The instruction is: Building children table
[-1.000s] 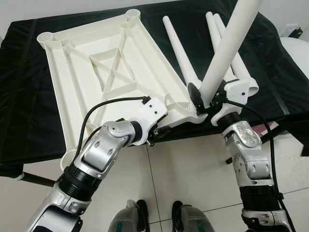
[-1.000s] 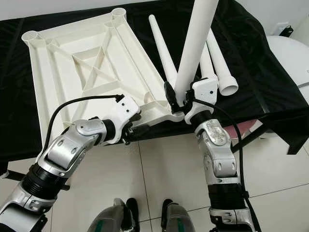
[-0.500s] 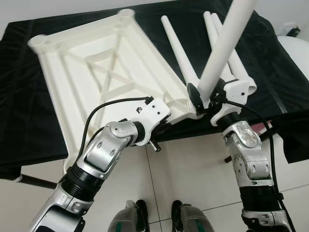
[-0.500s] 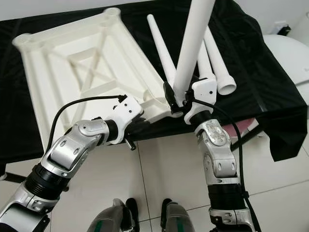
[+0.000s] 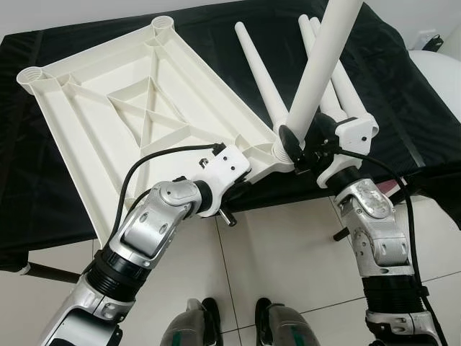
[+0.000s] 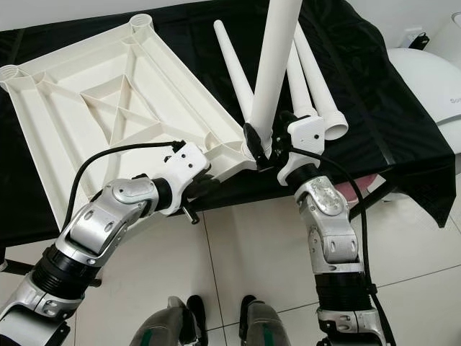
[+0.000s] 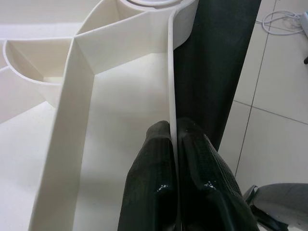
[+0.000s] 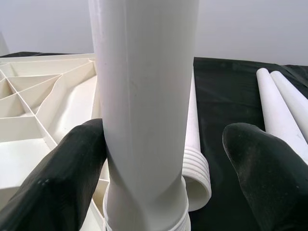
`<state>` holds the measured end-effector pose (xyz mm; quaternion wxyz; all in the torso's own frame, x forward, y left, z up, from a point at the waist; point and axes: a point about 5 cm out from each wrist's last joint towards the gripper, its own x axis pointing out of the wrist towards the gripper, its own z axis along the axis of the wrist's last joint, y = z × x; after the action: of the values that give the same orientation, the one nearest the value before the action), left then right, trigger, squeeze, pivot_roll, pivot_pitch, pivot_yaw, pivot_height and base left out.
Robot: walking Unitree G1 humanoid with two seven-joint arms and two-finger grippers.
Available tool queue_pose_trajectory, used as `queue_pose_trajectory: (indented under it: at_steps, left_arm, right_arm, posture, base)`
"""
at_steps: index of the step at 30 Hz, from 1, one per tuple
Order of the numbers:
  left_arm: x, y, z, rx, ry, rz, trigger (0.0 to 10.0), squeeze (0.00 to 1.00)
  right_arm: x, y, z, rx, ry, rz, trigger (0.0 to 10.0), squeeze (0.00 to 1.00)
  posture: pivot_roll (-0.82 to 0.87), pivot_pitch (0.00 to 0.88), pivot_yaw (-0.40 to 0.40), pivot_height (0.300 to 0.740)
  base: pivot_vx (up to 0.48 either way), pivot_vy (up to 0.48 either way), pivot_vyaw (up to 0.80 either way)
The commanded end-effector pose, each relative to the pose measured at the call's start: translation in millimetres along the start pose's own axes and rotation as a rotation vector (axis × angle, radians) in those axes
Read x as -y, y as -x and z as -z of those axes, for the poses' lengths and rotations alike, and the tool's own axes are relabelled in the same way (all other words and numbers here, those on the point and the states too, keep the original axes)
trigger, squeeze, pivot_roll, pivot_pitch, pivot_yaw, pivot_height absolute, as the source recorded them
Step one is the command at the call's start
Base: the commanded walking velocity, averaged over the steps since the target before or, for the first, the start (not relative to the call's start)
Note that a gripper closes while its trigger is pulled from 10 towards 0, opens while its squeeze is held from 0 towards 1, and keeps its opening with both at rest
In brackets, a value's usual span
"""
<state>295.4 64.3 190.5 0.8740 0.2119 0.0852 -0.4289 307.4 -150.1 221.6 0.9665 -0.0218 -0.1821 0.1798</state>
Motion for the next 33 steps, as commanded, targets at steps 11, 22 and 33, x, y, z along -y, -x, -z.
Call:
queue_pose_trajectory:
  at_steps: [11, 22, 33]
  left_arm:
    - [4.5, 6.6, 6, -0.006, -0.001, 0.03, 10.0, 0.0]
    - [5.0, 6.5, 6, -0.006, -0.005, 0.03, 10.0, 0.0]
    - [5.8, 6.4, 4, 0.001, -0.005, 0.028, 10.0, 0.0]
  right_arm:
    - [9.7, -3.6, -3, -0.008, -0.011, -0.043, 10.0, 0.0]
    - [12.7, -7.5, -6, -0.011, -0.015, -0.106, 10.0, 0.0]
    - [4.0, -9.3, -7, -0.03, -0.033, -0.259, 10.0, 0.0]
  posture:
    - [-0.09, 0.248, 0.046, 0.74]
    - [-0.09, 0.244, 0.044, 0.74]
    - [-0.09, 0.236, 0.041, 0.74]
  base:
    - [0.0, 0.0, 0.0]
    - [0.0, 0.0, 0.0]
    - [0.0, 0.0, 0.0]
